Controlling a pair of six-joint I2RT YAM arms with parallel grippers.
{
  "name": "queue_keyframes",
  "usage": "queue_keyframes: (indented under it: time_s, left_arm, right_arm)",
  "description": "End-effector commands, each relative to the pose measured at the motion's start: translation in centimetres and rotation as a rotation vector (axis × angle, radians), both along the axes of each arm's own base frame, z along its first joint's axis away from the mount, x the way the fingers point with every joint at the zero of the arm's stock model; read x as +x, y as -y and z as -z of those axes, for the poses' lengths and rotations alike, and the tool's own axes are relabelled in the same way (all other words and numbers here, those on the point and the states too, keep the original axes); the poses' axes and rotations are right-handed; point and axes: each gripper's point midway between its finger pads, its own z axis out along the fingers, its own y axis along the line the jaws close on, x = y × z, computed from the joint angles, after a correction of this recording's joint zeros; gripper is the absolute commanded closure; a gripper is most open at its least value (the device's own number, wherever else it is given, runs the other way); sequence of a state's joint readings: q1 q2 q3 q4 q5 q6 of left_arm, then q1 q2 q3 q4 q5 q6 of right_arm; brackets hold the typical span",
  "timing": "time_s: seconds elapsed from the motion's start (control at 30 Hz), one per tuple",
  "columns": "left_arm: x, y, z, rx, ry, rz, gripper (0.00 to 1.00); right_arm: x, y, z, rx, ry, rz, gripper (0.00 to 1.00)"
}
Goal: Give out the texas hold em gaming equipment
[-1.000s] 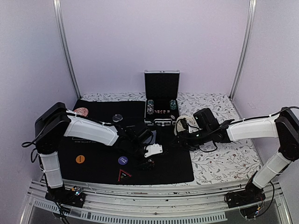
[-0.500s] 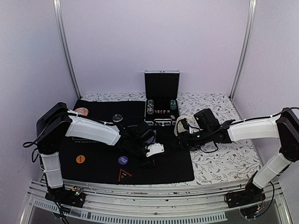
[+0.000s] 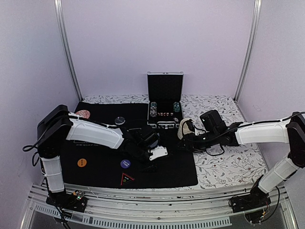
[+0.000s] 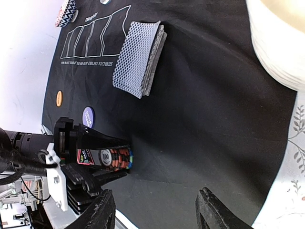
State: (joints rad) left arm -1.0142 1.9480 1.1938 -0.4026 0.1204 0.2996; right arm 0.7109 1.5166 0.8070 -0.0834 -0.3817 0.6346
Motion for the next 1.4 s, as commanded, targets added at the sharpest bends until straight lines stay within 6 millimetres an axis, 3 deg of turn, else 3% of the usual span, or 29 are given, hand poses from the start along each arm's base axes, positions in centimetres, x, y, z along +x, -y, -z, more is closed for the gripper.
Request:
queue_keyframes:
  time_s: [0.0,0.27,0.37,0.9,1.03,1.17,1.37]
  left_arm:
    - [0.2,-3.8,0.4,0.142,-0.035,-0.097,1.0]
    - [1.7,-4.9,-2.4,0.071,-0.053,-0.183,1.0]
    - [2.4,-6.2,-2.8,0.076,-0.06,-0.24,1.0]
    - [9.5,-23.8,-3.4,0.1,-0.077,-0.919,1.0]
    - [9.9,-28.3,-2.5,0.185,-0.089,-1.053,1.0]
    - [9.7,-30.7,-2.8,0.164,-0.101,-1.17,1.0]
    - [10.9,-31.3,-7.4,0.071,0.058,-1.329,1.0]
  right_arm:
    - [0.1,1.1,-0.3,-0.013,0.024,0.019,0.4]
    - [0.0,1.5,-0.5,-0.011,0.033,0.026,0.4]
    - [-0.1,1.5,-0.4,-0.014,0.032,0.024,0.4]
    - [0.1,1.3,-0.8,-0.02,0.096,-0.027,0.4]
    - [-0.1,1.2,-0.6,-0.022,0.108,-0.055,0.4]
    - [-0.1,1.2,-0.5,-0.027,0.119,-0.068,0.4]
    - [0.1,0.8,-1.0,-0.014,0.135,-0.088,0.4]
